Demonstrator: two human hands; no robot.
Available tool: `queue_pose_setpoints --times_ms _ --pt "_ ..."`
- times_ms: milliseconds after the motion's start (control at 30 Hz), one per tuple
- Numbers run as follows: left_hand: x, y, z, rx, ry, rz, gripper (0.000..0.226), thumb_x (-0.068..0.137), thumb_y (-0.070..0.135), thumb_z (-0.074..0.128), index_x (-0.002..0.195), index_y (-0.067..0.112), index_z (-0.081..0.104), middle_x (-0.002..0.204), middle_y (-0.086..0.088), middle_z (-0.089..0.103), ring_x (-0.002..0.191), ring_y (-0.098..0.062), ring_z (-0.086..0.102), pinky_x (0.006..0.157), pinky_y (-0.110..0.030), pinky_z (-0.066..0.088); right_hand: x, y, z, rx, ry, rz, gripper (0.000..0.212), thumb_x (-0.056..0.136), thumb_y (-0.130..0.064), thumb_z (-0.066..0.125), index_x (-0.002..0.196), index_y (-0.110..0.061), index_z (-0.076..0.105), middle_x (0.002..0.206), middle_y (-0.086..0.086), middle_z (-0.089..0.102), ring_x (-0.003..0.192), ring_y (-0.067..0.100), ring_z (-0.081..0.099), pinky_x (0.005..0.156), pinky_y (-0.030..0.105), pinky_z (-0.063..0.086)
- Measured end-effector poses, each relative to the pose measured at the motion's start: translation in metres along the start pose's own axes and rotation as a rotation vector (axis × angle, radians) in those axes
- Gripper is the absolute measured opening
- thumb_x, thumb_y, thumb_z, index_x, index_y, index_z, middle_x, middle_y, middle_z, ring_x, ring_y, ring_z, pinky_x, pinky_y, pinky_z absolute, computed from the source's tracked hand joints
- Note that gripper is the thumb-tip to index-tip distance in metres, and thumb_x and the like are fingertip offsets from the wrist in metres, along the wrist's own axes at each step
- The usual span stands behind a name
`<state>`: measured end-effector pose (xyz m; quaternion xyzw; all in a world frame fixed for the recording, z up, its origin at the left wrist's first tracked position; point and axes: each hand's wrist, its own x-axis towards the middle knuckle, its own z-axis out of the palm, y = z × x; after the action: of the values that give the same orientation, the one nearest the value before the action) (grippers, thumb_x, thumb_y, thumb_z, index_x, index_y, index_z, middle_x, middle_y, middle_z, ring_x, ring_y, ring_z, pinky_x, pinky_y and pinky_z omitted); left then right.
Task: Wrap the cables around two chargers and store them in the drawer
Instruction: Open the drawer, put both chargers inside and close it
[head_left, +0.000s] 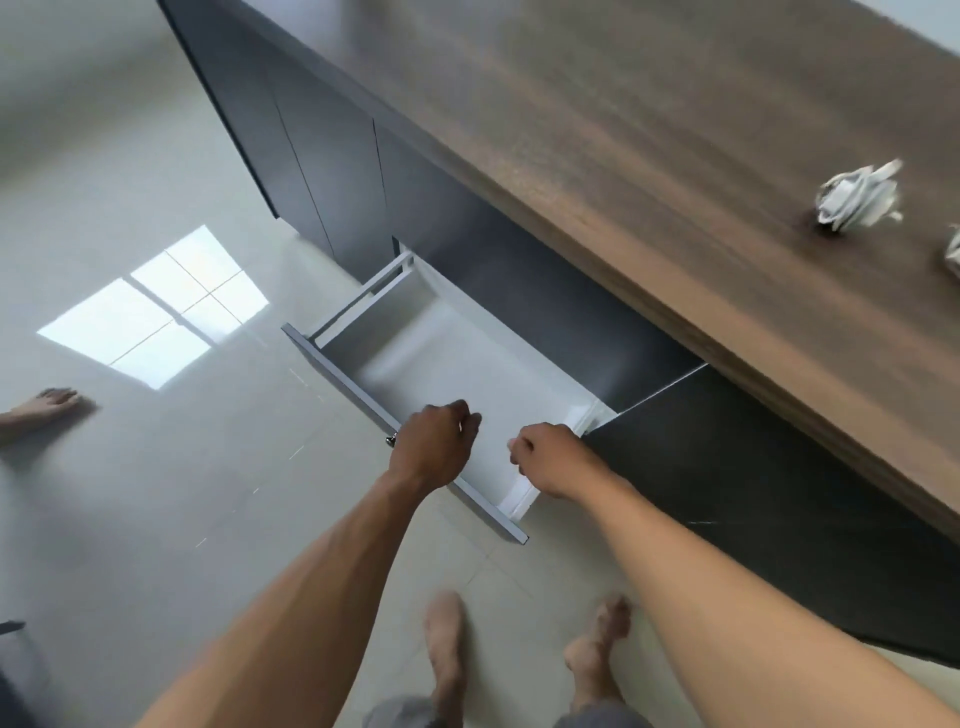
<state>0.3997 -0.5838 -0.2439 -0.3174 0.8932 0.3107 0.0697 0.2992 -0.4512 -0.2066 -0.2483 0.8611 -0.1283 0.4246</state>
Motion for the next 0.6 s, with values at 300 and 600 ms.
queue_pose_setpoints --times_ms 300,600 --pt "-0.014 0.11 -0.097 0.07 0.26 0.425 0.029 0.101 0.032 0.041 0.078 0.014 0.042 0.06 0.0 0.05 0.057 -0.031 0.046 0.056 -0.031 0.029 -0.092 -0.021 -0.108 -0.007 0.231 -0.088 0.029 0.098 -0.034 0.041 0.089 -0.019 0.065 0.089 -0.004 0.066 0.078 0.016 0.065 0.078 0.038 0.058" --pt "-0.001 0.26 -0.138 0.17 0.307 0.643 0.022 0.096 0.037 0.044 0.106 0.019 0.053 0.091 -0.009 0.072 0.084 -0.039 0.064 0.068 -0.039 0.046 -0.168 0.04 -0.226 0.139 0.561 -0.098 0.031 0.09 -0.033 0.045 0.07 -0.019 0.064 0.07 -0.005 0.07 0.069 0.016 0.067 0.076 0.038 0.056"
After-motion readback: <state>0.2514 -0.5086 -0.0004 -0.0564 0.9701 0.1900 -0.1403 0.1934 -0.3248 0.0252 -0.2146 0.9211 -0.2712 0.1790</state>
